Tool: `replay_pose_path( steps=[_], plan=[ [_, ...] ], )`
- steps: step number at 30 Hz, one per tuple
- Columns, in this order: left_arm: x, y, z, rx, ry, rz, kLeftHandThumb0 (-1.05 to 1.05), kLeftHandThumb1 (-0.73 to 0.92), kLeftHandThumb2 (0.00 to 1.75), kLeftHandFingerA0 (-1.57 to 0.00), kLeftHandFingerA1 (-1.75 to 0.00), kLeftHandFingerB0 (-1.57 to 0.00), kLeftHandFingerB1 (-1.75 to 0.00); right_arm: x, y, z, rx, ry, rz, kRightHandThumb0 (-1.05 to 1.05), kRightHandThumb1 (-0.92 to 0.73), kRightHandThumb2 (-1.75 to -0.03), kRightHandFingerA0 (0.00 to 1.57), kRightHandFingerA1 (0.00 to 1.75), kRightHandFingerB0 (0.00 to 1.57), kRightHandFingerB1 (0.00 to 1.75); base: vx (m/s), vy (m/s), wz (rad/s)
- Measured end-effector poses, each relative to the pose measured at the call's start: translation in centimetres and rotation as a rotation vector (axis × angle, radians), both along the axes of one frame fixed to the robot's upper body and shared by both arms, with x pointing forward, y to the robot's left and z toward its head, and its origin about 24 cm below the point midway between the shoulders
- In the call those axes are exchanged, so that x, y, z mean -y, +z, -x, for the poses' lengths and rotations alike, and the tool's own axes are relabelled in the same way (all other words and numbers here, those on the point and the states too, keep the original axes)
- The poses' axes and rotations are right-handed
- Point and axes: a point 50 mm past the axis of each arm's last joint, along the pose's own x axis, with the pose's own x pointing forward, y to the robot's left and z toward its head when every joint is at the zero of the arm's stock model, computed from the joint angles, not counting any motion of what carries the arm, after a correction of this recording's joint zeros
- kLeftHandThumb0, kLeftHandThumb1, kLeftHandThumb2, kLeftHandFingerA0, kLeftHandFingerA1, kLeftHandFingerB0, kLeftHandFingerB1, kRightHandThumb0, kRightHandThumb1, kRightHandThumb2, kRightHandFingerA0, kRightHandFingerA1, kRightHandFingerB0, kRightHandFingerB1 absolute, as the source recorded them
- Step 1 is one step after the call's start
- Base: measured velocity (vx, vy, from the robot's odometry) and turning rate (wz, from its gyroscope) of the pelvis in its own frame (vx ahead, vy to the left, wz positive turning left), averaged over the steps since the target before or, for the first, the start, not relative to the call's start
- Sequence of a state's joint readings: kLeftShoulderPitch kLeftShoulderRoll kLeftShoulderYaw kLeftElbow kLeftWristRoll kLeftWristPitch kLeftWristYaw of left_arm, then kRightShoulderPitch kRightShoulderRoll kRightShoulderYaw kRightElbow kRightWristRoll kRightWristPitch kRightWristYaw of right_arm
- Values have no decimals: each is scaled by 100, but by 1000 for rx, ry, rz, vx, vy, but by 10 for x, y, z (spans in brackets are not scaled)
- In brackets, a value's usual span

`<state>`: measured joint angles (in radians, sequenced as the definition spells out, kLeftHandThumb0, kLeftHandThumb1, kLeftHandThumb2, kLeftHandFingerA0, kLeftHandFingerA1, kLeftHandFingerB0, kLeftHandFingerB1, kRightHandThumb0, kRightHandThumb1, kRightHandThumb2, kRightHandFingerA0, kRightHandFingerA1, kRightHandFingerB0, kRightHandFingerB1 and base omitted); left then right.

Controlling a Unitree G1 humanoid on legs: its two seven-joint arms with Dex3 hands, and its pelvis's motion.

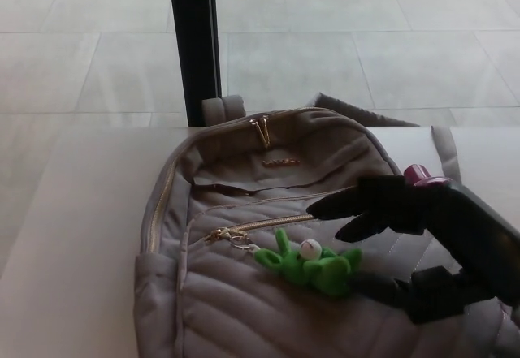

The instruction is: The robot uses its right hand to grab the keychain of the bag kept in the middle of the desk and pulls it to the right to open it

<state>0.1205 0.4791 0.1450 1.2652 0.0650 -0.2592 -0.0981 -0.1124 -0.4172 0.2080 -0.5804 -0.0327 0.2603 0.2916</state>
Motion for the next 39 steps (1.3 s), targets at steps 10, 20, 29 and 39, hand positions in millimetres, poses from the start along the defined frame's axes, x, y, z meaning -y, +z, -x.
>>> replay_pose_path(
  steps=[10,20,29,39],
  plan=[
    [1,0,-3,3,-13,4,-57,56,57,-82,-70,-74,-47,5,-12,1,21,-18,121,-78,-65,-60,61,73,57,45,0,0,0],
    [3,-1,-3,-2,-25,5,-60,56,58,-83,-67,-72,-46,17,-15,-4,92,-76,269,-77,-68,-61,61,94,56,44,0,0,0],
    [4,-2,-1,-19,-35,4,-60,57,58,-81,-63,-71,-44,11,-21,1,130,-79,306,-79,-67,-61,63,82,56,43,0,0,0],
    [4,-2,-1,-15,-47,6,-63,59,59,-79,-59,-69,-44,2,-29,8,147,-77,337,-78,-67,-61,79,105,57,46,0,0,0]
  ],
)
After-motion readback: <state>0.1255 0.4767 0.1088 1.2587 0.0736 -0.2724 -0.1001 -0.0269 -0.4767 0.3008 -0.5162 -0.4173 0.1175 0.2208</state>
